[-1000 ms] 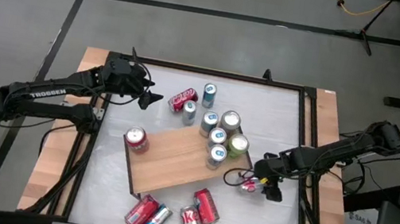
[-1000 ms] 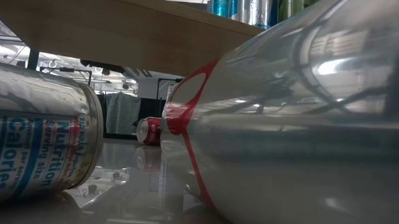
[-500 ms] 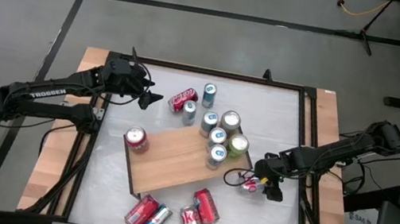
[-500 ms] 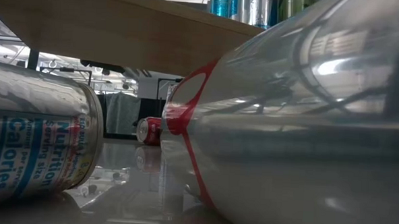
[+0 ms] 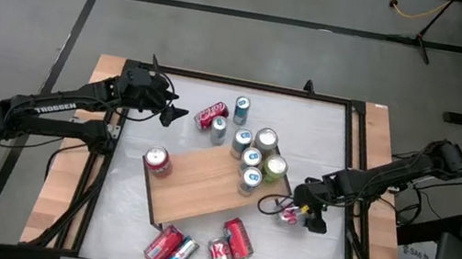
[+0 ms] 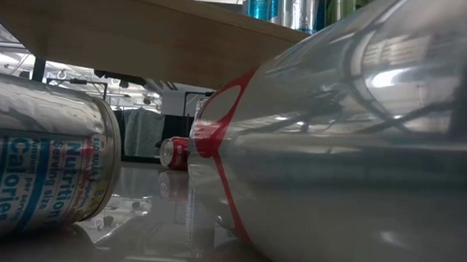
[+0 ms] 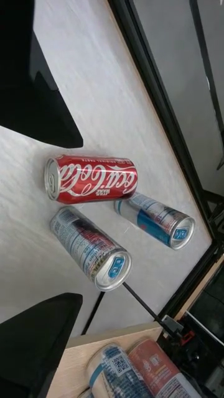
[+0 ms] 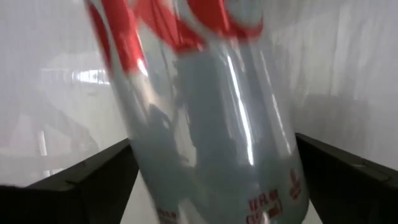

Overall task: Place canned beverage on shelf
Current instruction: Put the red silver soda can on the shelf

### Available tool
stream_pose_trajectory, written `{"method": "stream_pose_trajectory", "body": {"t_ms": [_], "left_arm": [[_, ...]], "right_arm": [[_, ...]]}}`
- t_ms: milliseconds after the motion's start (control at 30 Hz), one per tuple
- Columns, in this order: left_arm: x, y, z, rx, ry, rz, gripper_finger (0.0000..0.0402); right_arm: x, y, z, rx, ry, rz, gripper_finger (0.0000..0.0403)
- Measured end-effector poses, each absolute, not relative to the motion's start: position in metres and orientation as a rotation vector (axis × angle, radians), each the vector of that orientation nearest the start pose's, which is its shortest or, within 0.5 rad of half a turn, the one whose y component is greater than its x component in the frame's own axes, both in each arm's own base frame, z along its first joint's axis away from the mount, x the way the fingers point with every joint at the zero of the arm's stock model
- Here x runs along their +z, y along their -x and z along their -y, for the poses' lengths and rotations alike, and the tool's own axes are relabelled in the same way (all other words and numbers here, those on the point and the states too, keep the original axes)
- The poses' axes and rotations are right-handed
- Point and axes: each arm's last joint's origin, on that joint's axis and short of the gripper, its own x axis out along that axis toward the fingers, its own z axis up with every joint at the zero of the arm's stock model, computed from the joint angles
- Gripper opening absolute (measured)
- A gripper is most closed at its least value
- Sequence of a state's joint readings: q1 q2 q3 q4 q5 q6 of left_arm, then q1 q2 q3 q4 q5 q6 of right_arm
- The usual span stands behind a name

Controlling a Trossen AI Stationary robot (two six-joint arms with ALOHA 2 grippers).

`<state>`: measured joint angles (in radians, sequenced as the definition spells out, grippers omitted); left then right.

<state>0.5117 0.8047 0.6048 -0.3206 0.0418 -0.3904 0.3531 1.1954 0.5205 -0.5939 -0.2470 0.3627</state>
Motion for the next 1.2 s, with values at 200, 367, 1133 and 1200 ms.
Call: {"method": "stream_pose_trajectory", "body": {"t_ms": [200,367,1133,1200], "left_arm": [[0.256,-0.151,-0.084,0.555,0.519,-0.411,0.0395],[0.256,-0.151,-0.084,0.555,0.519,-0.411,0.0395],[0.256,-0.151,-0.084,0.554,0.519,-0.411,0.0395],[0.256,-0.151,-0.084,0.554,0.519,-0.411,0.0395]], "right_arm": [[0.164,-0.177,-0.073,0.301,-0.235,-1.297,0.0389],[0.165,-0.178,-0.073,0.303,-0.238,-1.287,0.0388],[0.160,-0.179,-0.072,0.300,-0.201,-1.236,0.0388],[0.159,-0.179,-0.073,0.310,-0.185,-1.239,0.0388]]}}
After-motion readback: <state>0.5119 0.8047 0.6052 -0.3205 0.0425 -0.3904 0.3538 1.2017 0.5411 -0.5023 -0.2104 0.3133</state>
